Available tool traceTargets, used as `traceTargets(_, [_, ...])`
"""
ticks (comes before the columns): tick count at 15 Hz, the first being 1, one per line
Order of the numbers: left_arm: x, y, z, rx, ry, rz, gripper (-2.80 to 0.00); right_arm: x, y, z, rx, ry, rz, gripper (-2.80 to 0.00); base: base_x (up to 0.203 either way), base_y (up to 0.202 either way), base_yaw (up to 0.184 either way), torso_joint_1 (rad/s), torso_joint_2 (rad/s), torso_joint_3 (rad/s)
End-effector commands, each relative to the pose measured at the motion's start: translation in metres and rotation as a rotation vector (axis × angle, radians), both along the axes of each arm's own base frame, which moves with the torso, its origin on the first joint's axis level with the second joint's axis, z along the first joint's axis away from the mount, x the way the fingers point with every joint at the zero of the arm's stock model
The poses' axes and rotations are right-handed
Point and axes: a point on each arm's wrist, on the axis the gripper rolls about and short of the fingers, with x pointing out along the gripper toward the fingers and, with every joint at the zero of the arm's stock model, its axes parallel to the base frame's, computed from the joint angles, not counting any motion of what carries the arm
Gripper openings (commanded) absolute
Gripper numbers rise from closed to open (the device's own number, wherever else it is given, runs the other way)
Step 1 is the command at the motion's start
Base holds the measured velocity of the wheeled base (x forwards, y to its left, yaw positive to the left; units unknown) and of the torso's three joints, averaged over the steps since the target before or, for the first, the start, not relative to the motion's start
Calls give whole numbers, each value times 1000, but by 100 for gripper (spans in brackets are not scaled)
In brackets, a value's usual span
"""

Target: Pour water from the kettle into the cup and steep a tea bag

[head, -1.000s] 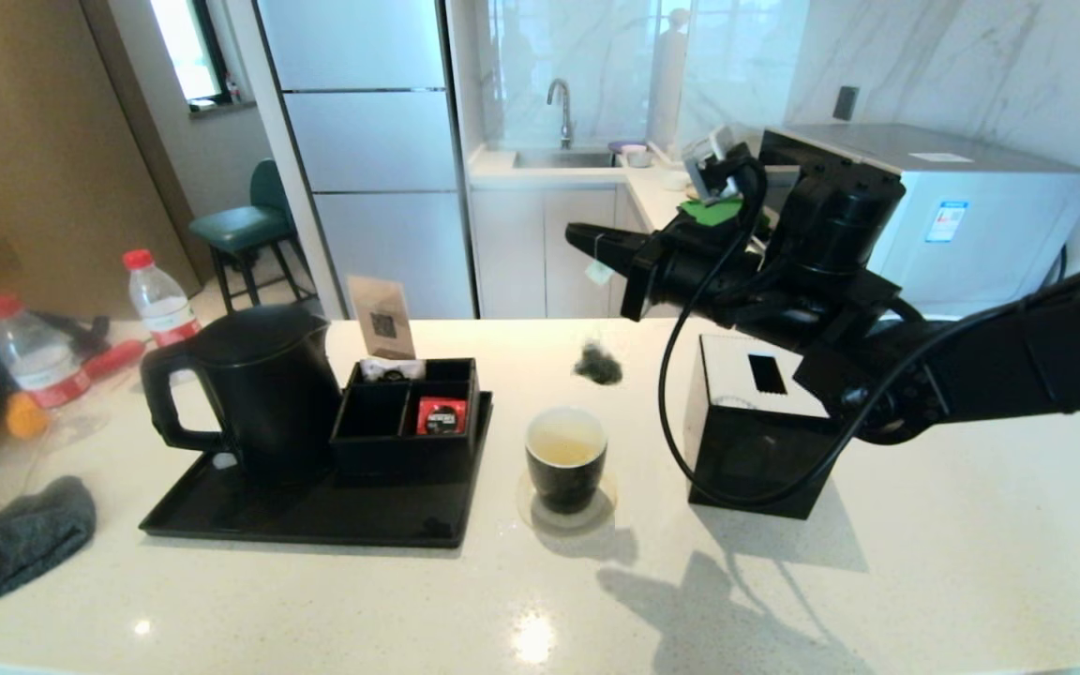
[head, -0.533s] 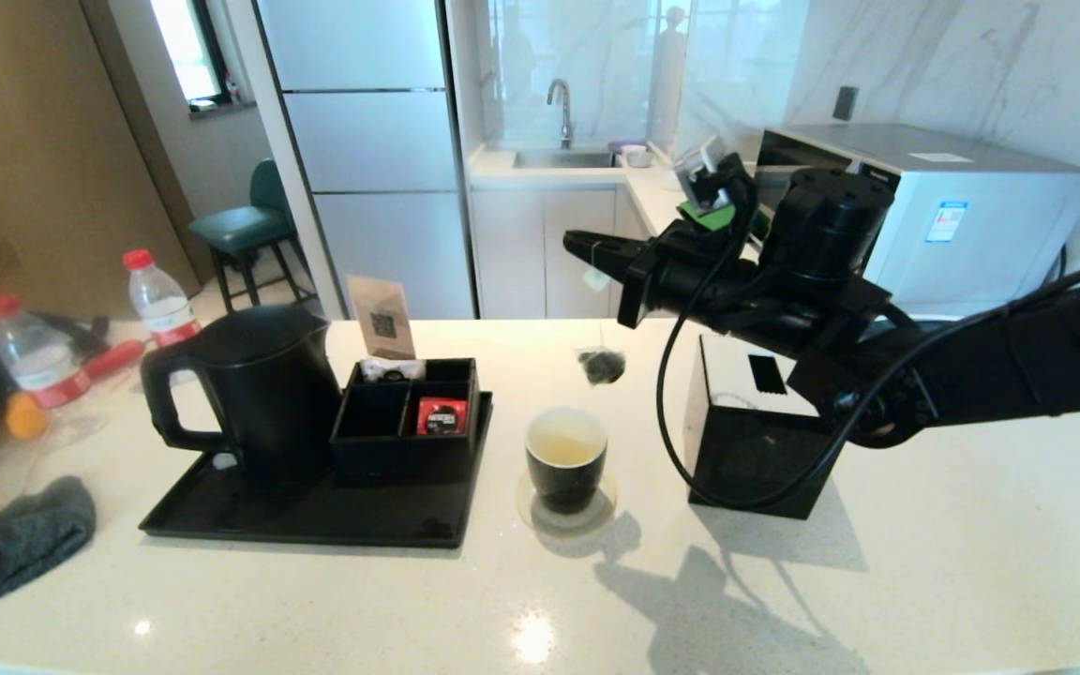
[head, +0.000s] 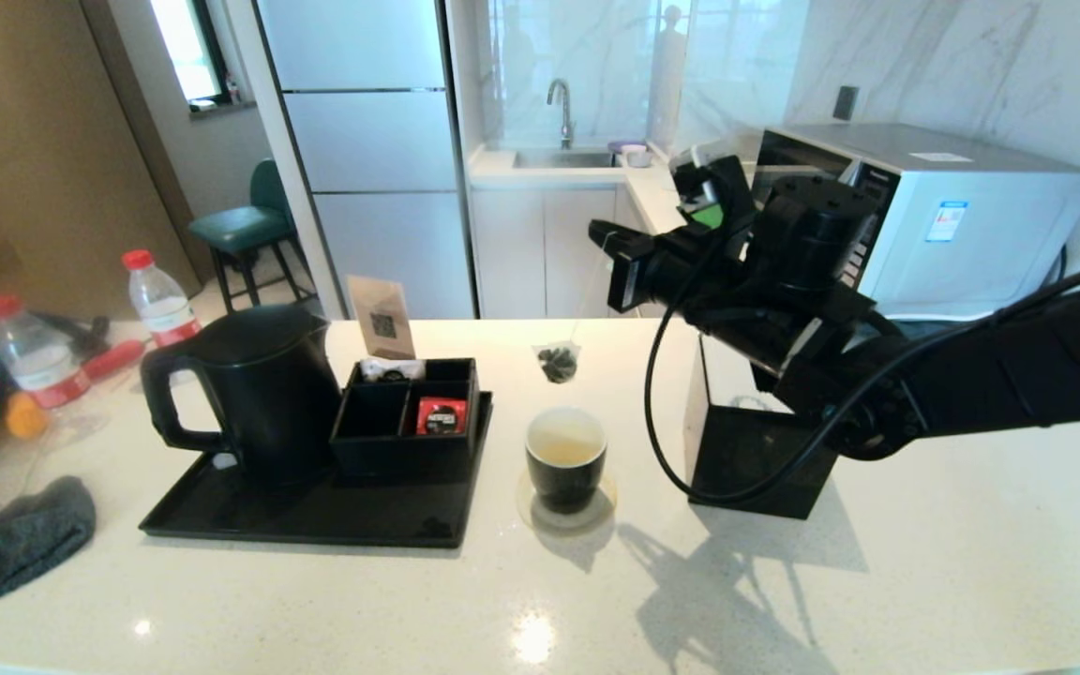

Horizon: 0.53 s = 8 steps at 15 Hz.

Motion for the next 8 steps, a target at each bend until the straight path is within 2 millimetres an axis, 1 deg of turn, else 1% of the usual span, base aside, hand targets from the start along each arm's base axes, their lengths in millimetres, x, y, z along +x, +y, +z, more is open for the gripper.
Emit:
traceTargets(1, [0, 0, 0, 0, -1, 0, -280, -4, 4, -7, -12, 14, -35, -280, 0, 0, 0, 0, 0, 0])
traceTargets(5, [0, 0, 0, -1, -1, 0, -280, -19, 24, -13, 3, 49, -128, -280, 0, 0, 0, 0, 0, 0])
traceTargets(8, [0, 0, 0, -1, -1, 0, -280, -22, 32, -21, -5, 73, -168, -280, 0, 0, 0, 0, 0, 0])
